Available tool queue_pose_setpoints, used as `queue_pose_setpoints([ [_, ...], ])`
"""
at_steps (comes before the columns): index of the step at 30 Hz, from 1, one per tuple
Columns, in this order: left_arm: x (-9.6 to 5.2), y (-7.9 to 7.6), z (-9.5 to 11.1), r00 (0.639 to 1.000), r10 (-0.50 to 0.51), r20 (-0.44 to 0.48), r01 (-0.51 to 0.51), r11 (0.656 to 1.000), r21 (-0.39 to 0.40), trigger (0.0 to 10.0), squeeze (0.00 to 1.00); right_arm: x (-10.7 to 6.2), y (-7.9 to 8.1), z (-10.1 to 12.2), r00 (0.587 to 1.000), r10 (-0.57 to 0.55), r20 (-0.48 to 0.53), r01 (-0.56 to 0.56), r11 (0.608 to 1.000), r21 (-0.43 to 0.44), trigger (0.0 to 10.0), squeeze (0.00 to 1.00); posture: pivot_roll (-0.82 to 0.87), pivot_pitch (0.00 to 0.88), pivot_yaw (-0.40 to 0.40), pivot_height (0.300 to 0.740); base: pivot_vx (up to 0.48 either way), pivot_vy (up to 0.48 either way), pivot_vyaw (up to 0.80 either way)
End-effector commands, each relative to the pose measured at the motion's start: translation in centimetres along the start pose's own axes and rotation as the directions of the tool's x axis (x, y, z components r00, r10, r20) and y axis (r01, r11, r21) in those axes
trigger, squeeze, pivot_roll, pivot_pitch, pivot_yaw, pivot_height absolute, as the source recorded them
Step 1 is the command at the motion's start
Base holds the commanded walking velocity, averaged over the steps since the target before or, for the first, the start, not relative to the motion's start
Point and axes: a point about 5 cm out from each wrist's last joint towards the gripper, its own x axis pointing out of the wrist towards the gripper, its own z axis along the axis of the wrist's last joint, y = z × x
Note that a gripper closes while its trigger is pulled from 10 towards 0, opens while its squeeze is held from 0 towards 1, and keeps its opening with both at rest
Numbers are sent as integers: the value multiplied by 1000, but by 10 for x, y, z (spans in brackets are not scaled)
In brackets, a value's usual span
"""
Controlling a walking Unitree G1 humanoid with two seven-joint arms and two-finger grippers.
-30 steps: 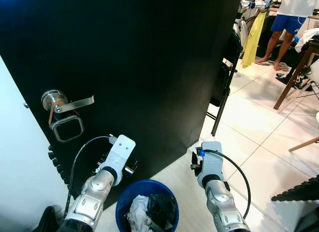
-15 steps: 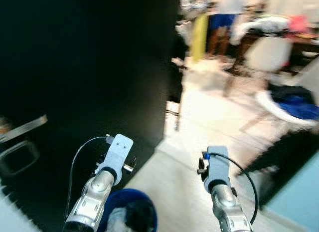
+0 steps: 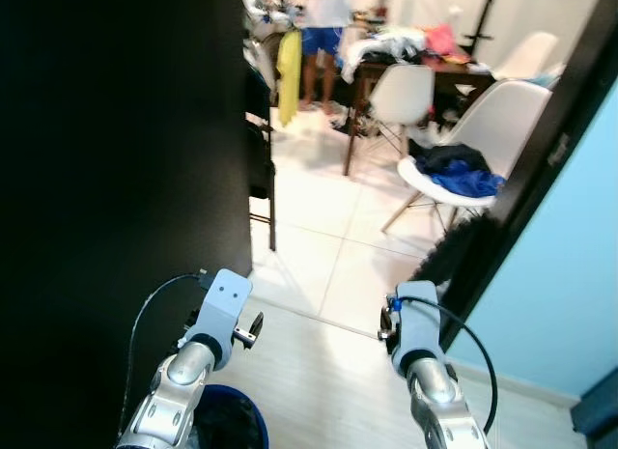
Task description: Clean up the room
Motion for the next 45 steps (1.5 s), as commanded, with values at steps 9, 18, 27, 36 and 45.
queue_pose_setpoints([
  [9, 2, -5, 7, 999, -24, 24, 24, 1000, -2, 10000, 0, 0, -7, 4, 1000, -16, 3, 16, 1000, -17, 10000, 0, 2, 0, -32, 740, 0, 0, -800],
  [18, 5, -3, 13, 999, 12, 43, -10, 999, -32, 10000, 0, 1, -6, 7, 1000, -9, 6, 9, 1000, -28, 10000, 0, 3, 0, -38, 740, 0, 0, -800],
  [27, 8, -1, 16, 998, 45, 47, -41, 996, -77, 10000, 0, 2, -5, 12, 999, 22, 26, -20, 997, -71, 10000, 0, -8, 0, -43, 740, 0, 0, -497],
  [36, 13, -6, 21, 997, 50, 57, -44, 994, -100, 10000, 0, 3, -8, 18, 999, 25, 46, -21, 996, -83, 10000, 0, -25, 3, -42, 740, 0, -165, 0],
  [45, 15, -7, 22, 997, 56, 59, -50, 992, -112, 10000, 0, 3, -9, 18, 999, 25, 48, -21, 996, -92, 10000, 0, -25, 1, -44, 740, 0, -325, 0],
])
